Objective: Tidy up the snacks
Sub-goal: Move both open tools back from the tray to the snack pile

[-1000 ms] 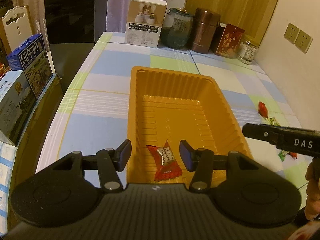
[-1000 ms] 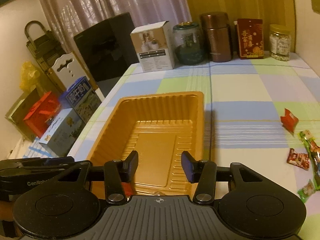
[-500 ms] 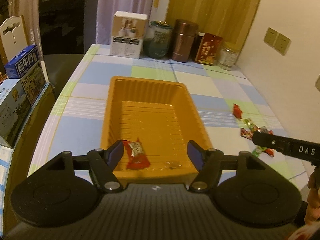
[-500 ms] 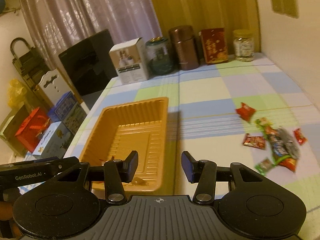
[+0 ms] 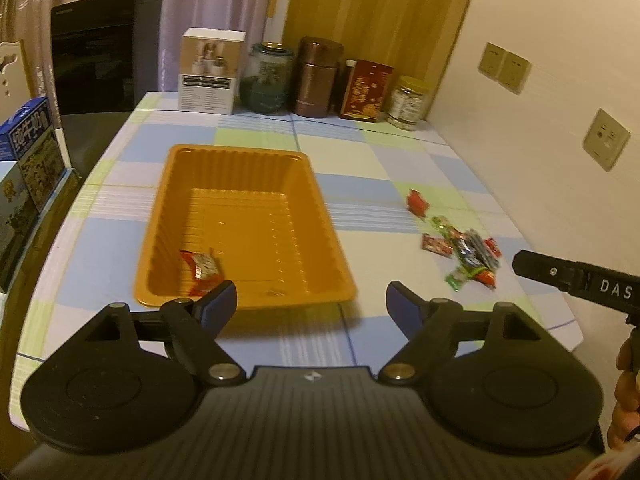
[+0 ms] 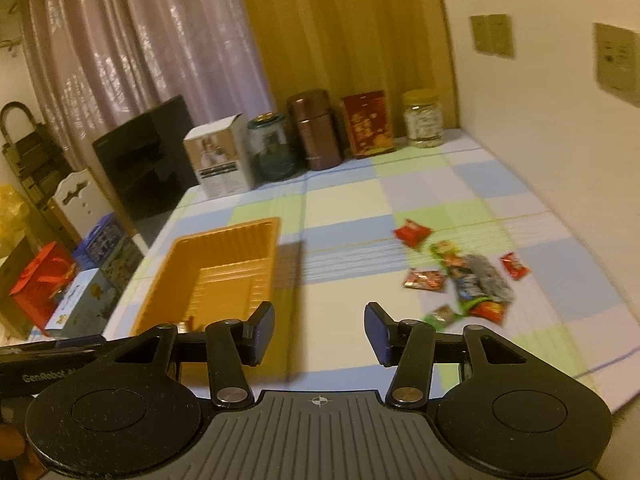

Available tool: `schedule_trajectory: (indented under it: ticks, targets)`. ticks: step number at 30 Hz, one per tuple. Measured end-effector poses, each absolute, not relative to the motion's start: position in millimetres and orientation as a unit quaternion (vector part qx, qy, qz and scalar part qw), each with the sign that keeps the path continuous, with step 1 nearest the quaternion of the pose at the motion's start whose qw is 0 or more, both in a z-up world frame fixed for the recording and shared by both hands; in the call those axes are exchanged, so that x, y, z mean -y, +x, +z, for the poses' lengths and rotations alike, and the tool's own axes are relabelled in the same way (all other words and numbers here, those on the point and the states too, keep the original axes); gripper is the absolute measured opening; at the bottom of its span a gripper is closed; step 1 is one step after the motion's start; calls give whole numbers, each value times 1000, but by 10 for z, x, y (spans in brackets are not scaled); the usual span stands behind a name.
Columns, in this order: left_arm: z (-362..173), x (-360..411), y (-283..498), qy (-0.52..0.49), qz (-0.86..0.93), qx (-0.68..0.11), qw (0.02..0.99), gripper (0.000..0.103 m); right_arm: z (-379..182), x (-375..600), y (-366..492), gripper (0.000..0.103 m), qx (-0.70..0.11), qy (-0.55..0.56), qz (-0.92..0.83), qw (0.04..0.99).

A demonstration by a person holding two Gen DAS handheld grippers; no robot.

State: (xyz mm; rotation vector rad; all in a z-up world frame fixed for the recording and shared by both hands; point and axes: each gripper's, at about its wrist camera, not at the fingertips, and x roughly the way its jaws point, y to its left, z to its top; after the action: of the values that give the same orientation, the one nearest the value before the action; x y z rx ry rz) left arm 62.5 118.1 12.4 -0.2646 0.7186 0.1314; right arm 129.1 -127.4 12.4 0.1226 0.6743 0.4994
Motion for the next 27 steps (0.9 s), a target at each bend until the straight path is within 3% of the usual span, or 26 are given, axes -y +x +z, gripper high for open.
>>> schedule_trajectory:
  ticks: [27]
  targets:
    - [-95,-126,1233,-67,-40,-374,924,81,-249,2569,1384,55,-348,108,110,925]
